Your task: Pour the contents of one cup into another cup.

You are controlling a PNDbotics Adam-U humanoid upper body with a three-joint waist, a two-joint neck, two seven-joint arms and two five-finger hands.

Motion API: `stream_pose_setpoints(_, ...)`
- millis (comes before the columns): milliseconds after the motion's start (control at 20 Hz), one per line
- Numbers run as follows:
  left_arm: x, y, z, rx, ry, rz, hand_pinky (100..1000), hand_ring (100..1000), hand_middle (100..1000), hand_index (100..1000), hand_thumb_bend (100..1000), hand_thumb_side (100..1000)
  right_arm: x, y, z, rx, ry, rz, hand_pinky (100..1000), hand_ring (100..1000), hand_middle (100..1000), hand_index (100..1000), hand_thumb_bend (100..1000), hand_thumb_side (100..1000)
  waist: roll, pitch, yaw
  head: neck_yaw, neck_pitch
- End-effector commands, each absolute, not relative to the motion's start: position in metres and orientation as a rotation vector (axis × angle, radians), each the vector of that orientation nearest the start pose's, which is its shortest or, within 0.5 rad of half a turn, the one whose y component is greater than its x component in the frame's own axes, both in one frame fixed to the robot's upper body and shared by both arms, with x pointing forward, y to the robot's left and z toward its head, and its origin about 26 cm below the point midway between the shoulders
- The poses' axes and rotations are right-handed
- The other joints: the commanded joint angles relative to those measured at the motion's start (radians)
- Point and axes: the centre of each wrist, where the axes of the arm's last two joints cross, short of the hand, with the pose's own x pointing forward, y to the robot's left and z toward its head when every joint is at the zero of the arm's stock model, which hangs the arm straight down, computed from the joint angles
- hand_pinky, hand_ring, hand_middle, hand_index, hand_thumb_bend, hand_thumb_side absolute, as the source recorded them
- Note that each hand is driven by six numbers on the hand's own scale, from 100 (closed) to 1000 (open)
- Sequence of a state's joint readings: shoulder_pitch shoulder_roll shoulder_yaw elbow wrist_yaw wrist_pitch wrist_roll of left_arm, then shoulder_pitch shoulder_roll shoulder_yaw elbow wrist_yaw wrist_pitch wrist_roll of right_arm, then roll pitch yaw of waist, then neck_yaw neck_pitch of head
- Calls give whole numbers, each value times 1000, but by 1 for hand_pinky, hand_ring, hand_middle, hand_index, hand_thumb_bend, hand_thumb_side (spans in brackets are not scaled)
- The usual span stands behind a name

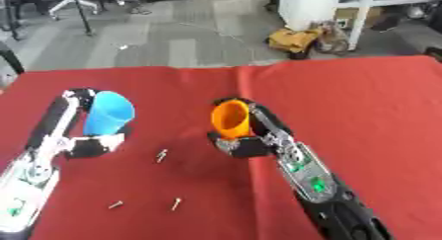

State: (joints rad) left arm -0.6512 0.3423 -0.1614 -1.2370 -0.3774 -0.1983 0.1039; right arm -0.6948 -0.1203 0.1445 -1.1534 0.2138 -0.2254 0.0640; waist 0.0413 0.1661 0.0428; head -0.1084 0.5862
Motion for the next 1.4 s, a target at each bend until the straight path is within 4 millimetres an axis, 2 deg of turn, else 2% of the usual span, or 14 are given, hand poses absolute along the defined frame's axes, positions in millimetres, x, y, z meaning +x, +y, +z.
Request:
stream_pose_setpoints(50, 427, 254, 134, 510, -2067, -697, 659, 523, 555, 752, 994, 255, 436, -183, 114, -158, -2025, 598, 850, 719, 702, 968, 493, 167, -1, -15, 0, 3, -11)
stream_pose_setpoints(100, 426, 256, 132, 502, -2071, -690, 664, 530, 562, 755, 1000, 262, 437, -187, 113, -177, -2025, 577, 855, 725, 709, 972, 503, 180, -1, -15, 0, 3, -12)
stream_pose_setpoints(150, 425, 258, 131, 496, -2077, -679, 687, 570, 604, 773, 1000, 285, 437, -190, 112, -192, -2025, 558, 884, 757, 749, 992, 565, 250, -2, -15, 0, 3, -12)
stream_pose_setpoints(250, 424, 262, 129, 483, -2094, -646, 702, 594, 636, 787, 1000, 286, 438, -197, 111, -211, -2026, 523, 900, 766, 762, 1000, 592, 273, -3, -15, 0, 3, -12)
stream_pose_setpoints(800, 410, 270, 138, 434, -2186, -506, 705, 593, 637, 787, 1000, 316, 438, -214, 115, -241, -2038, 390, 898, 758, 748, 990, 592, 298, -4, -15, -1, 4, -13)
stream_pose_setpoints(1200, 393, 271, 143, 366, -2212, -426, 703, 582, 625, 784, 1000, 325, 434, -224, 140, -253, -2115, 331, 879, 726, 688, 976, 560, 291, -4, -15, -3, 7, -11)
stream_pose_setpoints(1400, 384, 271, 146, 338, -2225, -407, 703, 581, 623, 782, 1000, 318, 428, -226, 153, -257, -2161, 317, 879, 730, 695, 973, 549, 281, -4, -14, -4, 8, -10)
